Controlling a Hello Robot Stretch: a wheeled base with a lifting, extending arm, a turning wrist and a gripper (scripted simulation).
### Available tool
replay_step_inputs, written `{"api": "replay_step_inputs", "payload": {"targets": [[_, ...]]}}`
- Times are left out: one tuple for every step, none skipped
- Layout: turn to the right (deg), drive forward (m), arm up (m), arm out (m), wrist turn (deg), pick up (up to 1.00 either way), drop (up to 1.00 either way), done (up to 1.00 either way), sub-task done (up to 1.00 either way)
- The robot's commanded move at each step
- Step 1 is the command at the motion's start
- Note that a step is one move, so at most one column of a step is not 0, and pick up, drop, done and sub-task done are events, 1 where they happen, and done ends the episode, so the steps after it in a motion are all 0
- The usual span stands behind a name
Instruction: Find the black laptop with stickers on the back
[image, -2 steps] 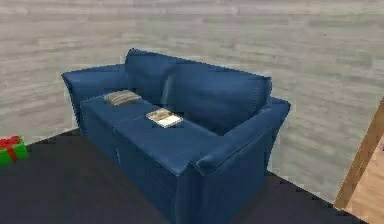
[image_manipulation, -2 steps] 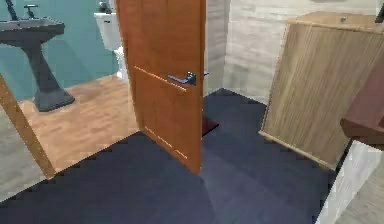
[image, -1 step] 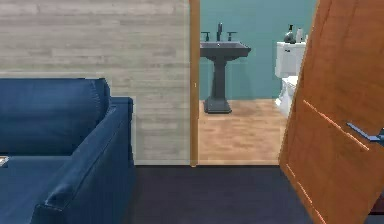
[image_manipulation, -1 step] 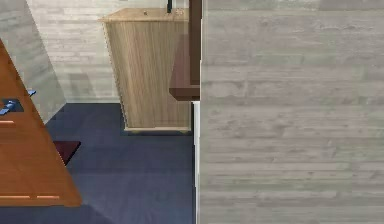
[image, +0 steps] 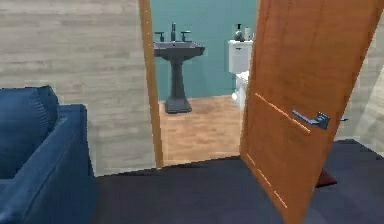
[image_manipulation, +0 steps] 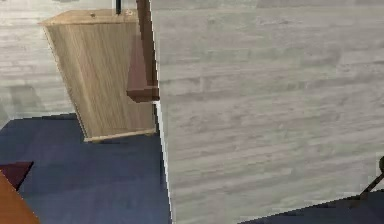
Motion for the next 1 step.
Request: {"api": "replay_step_inputs", "payload": {"targets": [[0.0,1.00,0.00,0.00,0.0,0.00,0.00,0.00,0.00]]}}
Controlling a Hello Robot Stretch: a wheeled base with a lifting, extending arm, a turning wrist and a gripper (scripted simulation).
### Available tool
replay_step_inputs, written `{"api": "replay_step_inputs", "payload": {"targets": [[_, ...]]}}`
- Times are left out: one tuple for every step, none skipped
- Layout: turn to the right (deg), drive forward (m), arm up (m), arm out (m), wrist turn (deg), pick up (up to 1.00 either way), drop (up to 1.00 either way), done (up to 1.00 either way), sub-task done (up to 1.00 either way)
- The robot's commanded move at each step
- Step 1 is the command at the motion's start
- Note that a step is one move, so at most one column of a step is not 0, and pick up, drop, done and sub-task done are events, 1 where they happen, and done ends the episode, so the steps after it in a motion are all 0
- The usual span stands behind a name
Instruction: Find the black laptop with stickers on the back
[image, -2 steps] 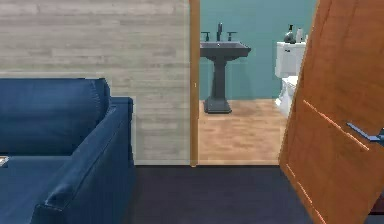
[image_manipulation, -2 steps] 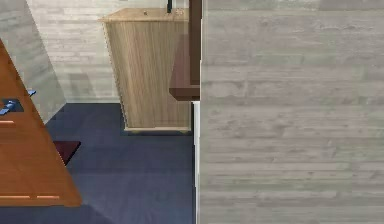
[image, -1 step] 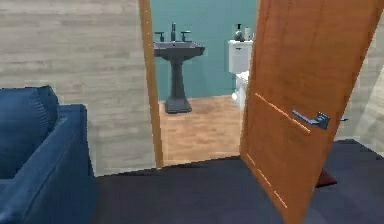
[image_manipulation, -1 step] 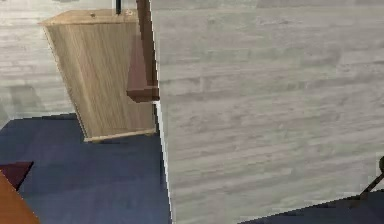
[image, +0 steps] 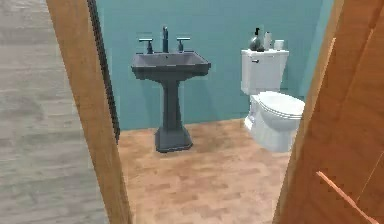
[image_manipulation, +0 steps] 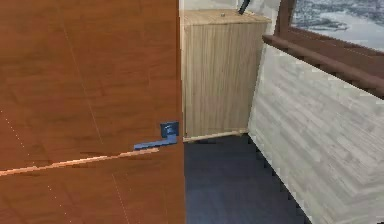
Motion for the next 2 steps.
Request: {"api": "replay_step_inputs", "payload": {"targets": [[6.0,0.00,0.00,0.00,0.0,0.00,0.00,0.00,0.00],[0.0,0.70,0.00,0.00,0.0,0.00,0.00,0.00,0.00]]}}
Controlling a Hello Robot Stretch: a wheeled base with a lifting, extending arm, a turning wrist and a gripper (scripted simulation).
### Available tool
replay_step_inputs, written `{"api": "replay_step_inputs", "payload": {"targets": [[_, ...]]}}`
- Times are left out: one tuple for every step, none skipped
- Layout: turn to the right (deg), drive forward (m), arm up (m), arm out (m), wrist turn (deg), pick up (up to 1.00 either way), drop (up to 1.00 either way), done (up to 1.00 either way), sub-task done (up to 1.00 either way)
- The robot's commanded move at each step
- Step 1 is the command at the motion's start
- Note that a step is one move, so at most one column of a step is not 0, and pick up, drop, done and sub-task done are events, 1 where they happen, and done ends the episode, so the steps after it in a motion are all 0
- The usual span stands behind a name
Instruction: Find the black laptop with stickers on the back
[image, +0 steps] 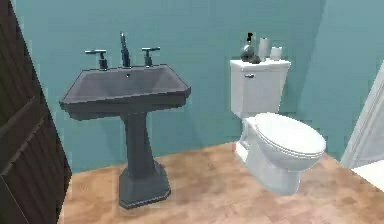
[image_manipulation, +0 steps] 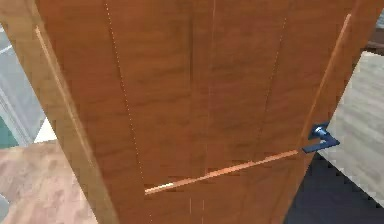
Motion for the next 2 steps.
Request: {"api": "replay_step_inputs", "payload": {"targets": [[-45.0,0.00,0.00,0.00,0.0,0.00,0.00,0.00,0.00],[-15.0,0.00,0.00,0.00,0.0,0.00,0.00,0.00,0.00]]}}
